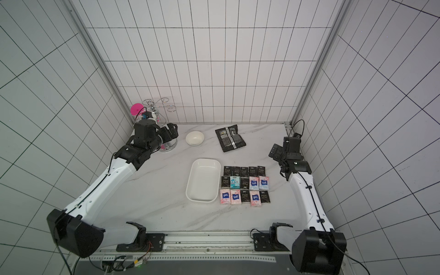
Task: Take the pocket tissues out of the storage box
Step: Reset both arms
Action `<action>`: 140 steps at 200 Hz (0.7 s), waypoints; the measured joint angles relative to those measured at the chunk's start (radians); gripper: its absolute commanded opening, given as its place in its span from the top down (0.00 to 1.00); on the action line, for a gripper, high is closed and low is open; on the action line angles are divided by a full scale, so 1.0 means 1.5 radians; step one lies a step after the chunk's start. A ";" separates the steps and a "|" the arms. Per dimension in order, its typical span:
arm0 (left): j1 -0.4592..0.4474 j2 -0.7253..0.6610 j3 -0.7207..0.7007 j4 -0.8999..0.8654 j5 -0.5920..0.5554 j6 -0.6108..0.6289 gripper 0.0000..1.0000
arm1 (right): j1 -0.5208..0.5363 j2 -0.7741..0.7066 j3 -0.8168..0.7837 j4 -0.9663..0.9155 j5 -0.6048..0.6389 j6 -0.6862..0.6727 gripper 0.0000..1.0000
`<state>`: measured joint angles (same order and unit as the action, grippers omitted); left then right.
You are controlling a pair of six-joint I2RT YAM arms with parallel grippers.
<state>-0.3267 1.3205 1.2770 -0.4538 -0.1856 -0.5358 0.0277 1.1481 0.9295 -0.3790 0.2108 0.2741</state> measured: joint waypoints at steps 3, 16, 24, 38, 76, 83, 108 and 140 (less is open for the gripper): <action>0.000 0.001 0.000 -0.001 -0.004 0.002 0.02 | -0.002 0.002 -0.011 0.016 0.005 -0.009 0.01; 0.000 0.003 -0.002 -0.001 -0.024 0.008 0.01 | -0.017 0.017 -0.057 0.080 0.012 -0.026 0.01; 0.000 0.004 -0.003 0.001 -0.036 0.013 0.01 | -0.030 0.029 -0.082 0.119 0.010 -0.030 0.01; 0.000 0.012 -0.003 0.003 -0.057 0.021 0.02 | -0.047 0.054 -0.124 0.195 0.004 -0.032 0.01; 0.005 0.048 -0.029 0.021 -0.121 0.054 0.01 | -0.055 0.138 -0.195 0.372 -0.015 -0.054 0.01; 0.010 0.050 -0.041 0.024 -0.129 0.059 0.01 | -0.055 0.149 -0.203 0.397 -0.017 -0.058 0.01; 0.034 0.046 -0.097 0.073 -0.159 0.081 0.01 | -0.055 0.163 -0.236 0.486 -0.015 -0.069 0.01; 0.056 0.021 -0.199 0.180 -0.196 0.140 0.01 | -0.055 0.195 -0.286 0.613 -0.016 -0.079 0.01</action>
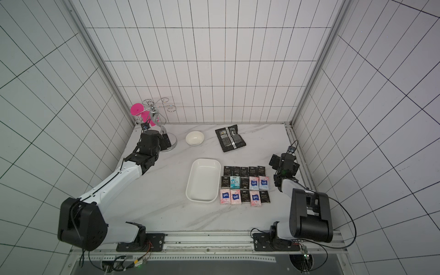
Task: Take the pocket tissues out of the storage box
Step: Reset both arms
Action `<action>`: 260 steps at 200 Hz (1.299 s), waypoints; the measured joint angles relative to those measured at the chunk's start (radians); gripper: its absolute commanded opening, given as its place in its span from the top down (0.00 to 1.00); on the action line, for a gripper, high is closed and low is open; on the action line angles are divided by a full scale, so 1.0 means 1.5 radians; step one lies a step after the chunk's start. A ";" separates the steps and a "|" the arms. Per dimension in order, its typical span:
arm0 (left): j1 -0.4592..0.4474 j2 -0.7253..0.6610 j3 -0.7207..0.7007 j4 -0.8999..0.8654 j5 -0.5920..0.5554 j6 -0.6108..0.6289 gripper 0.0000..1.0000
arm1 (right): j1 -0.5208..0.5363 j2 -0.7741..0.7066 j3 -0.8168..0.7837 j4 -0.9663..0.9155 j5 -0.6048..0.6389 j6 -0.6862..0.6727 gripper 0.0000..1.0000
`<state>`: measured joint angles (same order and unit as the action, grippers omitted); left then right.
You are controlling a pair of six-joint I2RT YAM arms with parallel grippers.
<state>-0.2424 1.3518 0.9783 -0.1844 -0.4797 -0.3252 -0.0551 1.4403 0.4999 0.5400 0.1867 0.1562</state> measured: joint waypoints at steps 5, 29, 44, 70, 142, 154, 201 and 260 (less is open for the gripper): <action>0.004 -0.005 -0.017 0.020 -0.003 0.012 0.01 | 0.000 0.004 -0.005 0.005 0.000 -0.002 0.01; 0.036 -0.017 -0.078 0.084 -0.015 0.042 0.01 | 0.000 0.008 -0.027 0.048 -0.002 -0.006 0.01; 0.059 -0.022 -0.111 0.115 -0.020 0.049 0.01 | 0.000 0.008 -0.029 0.065 0.000 -0.006 0.01; 0.083 -0.026 -0.168 0.162 -0.024 0.063 0.02 | 0.004 0.008 -0.029 0.079 0.011 -0.007 0.01; 0.099 0.078 -0.325 0.453 0.031 0.147 0.02 | 0.027 0.038 -0.006 0.050 0.047 -0.020 0.01; 0.102 0.101 -0.342 0.503 0.043 0.155 0.02 | 0.028 0.038 -0.004 0.049 0.049 -0.021 0.01; 0.137 0.152 -0.373 0.658 0.124 0.163 0.01 | 0.028 0.038 -0.002 0.046 0.056 -0.022 0.01; 0.146 0.149 -0.371 0.658 0.163 0.163 0.02 | 0.028 0.038 -0.002 0.046 0.056 -0.024 0.01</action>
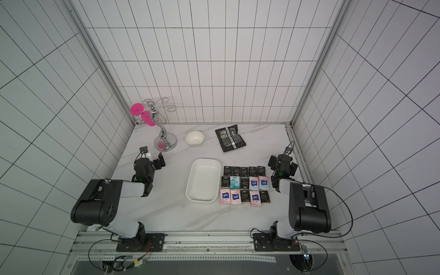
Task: Take the pocket tissues out of the storage box
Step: Reset both arms
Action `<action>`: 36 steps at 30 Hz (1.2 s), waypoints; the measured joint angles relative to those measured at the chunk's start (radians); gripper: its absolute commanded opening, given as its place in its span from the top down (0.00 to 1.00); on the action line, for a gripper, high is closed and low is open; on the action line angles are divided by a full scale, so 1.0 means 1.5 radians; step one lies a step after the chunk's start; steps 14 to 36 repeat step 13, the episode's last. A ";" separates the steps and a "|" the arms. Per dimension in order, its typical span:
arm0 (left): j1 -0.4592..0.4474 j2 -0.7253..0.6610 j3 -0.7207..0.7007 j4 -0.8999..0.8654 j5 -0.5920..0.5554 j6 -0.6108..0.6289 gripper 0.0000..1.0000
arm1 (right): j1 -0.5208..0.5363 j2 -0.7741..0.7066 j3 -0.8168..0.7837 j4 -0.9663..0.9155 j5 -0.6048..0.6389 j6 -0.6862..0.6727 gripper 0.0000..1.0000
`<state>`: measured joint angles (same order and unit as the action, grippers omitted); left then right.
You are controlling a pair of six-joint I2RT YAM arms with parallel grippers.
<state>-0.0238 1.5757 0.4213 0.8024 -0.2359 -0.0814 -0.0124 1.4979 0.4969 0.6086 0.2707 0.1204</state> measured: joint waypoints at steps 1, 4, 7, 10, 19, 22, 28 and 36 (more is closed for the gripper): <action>0.001 0.000 0.001 -0.001 0.002 0.000 0.02 | 0.000 0.000 0.000 0.000 0.000 -0.001 0.01; 0.001 0.000 0.001 -0.002 0.004 -0.001 0.02 | 0.000 0.000 0.000 0.000 0.000 -0.001 0.01; 0.001 0.000 0.001 -0.006 0.006 -0.001 0.02 | 0.000 0.000 0.000 0.000 0.000 -0.001 0.01; 0.006 0.000 0.008 -0.017 0.021 -0.003 0.02 | 0.000 0.000 0.000 0.000 0.000 -0.001 0.01; 0.013 0.000 0.014 -0.021 0.031 -0.004 0.02 | 0.000 0.000 0.000 0.000 0.001 -0.001 0.01; 0.013 0.000 0.014 -0.021 0.031 -0.004 0.02 | 0.000 0.000 0.000 0.000 0.001 -0.001 0.01; 0.013 0.000 0.014 -0.021 0.031 -0.004 0.02 | 0.000 0.000 0.000 0.000 0.001 -0.001 0.01; 0.013 0.000 0.014 -0.021 0.031 -0.004 0.02 | 0.000 0.000 0.000 0.000 0.001 -0.001 0.01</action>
